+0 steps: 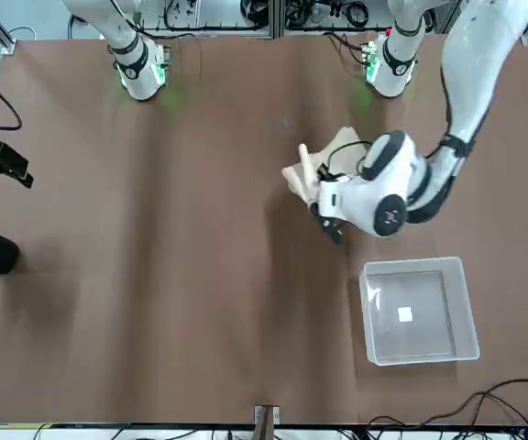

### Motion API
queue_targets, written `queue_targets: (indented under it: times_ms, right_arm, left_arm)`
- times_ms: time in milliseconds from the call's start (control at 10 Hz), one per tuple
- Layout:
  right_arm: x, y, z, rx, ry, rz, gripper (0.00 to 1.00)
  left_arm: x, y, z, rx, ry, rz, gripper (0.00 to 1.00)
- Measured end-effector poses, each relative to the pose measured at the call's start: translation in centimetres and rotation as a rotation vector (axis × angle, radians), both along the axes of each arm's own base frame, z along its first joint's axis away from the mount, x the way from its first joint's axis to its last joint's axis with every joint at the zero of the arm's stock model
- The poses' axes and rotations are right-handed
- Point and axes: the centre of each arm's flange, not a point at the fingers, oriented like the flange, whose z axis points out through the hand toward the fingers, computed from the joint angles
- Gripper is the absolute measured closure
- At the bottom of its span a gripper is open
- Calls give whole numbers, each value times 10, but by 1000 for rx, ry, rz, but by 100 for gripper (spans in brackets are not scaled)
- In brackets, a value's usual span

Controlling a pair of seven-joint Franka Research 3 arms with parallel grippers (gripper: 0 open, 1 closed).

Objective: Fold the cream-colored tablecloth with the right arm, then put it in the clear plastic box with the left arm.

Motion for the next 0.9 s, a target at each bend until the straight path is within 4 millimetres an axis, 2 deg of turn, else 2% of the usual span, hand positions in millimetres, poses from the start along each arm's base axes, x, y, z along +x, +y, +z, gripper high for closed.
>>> queue_targets:
  times_ms: [300,600,900]
  right_arm:
    - [0,0,0,0,0,0,0]
    - [0,0,0,0,0,0,0]
    - [0,0,0,0,0,0,0]
  left_arm:
    - [40,57,44,45,-114,-81,84]
    - [71,101,73,62,-228,-208,84]
    - [93,148,79,55,-260,-271,84]
